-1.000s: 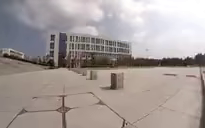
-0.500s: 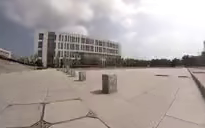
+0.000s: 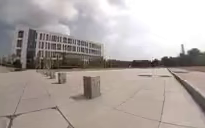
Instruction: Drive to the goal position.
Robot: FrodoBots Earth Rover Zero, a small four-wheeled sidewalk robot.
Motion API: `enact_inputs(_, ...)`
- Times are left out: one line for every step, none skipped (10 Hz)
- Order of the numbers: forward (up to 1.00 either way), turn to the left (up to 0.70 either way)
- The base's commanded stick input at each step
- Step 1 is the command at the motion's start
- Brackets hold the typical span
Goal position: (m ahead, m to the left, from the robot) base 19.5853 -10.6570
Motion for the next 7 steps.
enact_inputs(0.7, -0.33)
enact_inputs(0.7, -0.33)
enact_inputs(0.7, -0.33)
enact_inputs(0.7, -0.33)
enact_inputs(0.7, -0.32)
enact_inputs(0.7, -0.28)
enact_inputs(0.7, -0.11)
